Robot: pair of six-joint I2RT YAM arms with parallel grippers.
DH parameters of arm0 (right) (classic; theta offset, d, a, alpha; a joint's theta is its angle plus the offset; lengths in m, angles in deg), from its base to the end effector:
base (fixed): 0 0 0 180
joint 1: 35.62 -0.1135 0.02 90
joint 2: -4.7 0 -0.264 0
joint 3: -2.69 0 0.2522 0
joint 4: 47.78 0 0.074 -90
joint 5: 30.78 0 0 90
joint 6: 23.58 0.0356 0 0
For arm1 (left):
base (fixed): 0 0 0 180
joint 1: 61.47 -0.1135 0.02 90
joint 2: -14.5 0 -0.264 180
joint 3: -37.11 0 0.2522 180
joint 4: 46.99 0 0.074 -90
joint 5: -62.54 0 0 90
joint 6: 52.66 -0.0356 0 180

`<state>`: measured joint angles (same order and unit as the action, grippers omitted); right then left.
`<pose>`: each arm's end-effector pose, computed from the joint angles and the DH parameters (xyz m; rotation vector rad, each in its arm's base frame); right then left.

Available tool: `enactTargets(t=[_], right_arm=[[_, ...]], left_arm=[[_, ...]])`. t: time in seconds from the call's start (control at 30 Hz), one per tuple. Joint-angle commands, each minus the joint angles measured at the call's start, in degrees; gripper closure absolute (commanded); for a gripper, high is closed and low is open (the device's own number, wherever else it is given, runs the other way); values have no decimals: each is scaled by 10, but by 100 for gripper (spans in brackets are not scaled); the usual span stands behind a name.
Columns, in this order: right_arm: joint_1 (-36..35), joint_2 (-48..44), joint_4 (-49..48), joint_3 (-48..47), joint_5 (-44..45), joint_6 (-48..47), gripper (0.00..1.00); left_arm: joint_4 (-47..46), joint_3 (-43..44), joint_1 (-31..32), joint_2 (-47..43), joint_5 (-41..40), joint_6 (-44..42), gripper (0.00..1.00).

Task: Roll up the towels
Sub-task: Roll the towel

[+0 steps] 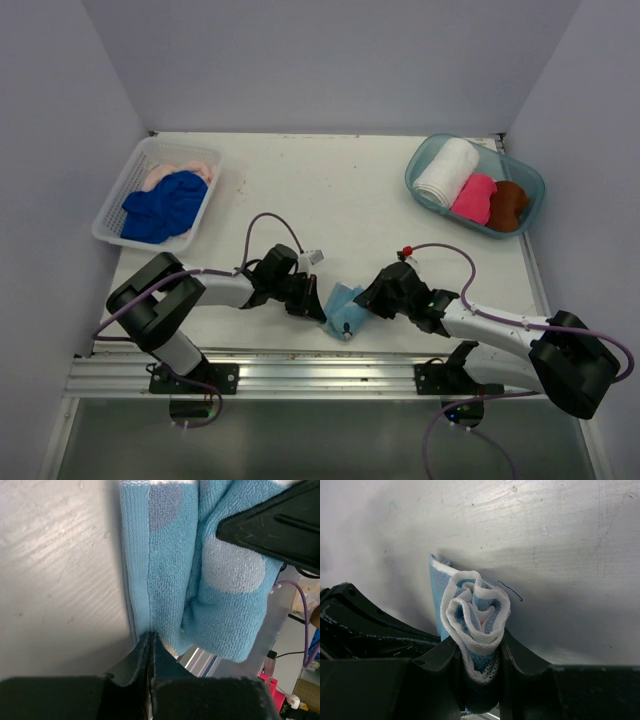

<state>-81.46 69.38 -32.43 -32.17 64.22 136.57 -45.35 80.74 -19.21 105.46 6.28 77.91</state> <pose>0.1437 0.1435 0.1491 0.5779 2.4664 0.8273 0.1816 -0.1917 0.1139 0.3454 2.6892 -1.2795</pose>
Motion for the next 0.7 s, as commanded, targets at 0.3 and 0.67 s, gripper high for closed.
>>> enactTargets(t=[0.3, 0.67], right_arm=[[9, -24, 18, -14, 6, -48, 94], [10, -33, 139, -73, 92, -55, 93]], left_arm=[[69, 124, -15, 114, -77, -71, 100], [171, 171, -32, 77, -106, -95, 100]])
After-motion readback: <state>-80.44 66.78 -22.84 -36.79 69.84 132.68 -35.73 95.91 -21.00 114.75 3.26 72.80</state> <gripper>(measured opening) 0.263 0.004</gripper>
